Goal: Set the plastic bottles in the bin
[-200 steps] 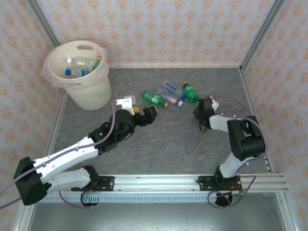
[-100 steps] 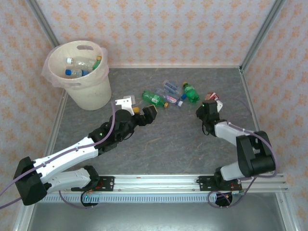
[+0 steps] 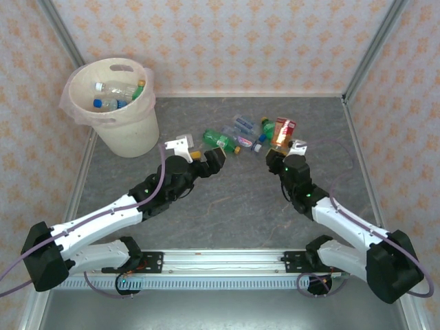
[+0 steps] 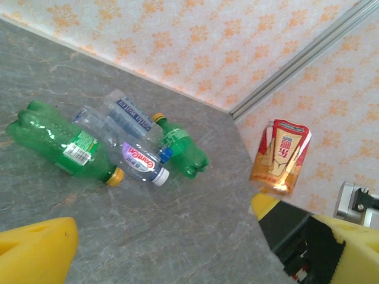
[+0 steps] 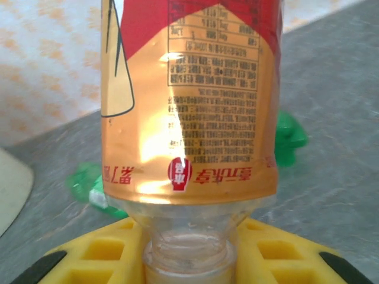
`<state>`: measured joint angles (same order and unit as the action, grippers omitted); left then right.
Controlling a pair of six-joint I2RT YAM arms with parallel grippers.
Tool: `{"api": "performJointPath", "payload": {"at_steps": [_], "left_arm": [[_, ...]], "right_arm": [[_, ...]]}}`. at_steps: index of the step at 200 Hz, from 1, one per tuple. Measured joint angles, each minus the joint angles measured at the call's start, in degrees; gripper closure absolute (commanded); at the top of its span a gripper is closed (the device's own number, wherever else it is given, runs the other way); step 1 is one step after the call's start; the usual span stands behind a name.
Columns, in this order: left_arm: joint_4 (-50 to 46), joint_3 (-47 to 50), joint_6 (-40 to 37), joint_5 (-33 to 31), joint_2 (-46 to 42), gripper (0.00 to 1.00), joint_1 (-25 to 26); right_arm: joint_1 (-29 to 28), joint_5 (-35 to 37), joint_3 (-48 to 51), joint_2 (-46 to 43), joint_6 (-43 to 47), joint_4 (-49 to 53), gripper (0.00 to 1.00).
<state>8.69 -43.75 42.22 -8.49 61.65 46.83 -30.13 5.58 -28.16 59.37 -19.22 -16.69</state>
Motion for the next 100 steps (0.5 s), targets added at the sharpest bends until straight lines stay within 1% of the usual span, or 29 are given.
{"api": "performJointPath", "payload": {"at_steps": [45,72,100], "left_arm": [[2.3,0.0,0.0,3.0,1.2,0.04,-0.9],[2.9,0.0,0.0,5.7,2.5,0.08,-2.0],[3.7,0.0,-0.1,8.5,3.6,0.11,-2.6]], "right_arm": [[-10.9,0.2,0.0,0.1,7.2,-2.8,0.67],[-17.4,0.8,0.0,1.0,11.4,-3.7,0.67],[-22.6,2.4,-0.1,2.3,15.0,-4.0,0.67]]}}
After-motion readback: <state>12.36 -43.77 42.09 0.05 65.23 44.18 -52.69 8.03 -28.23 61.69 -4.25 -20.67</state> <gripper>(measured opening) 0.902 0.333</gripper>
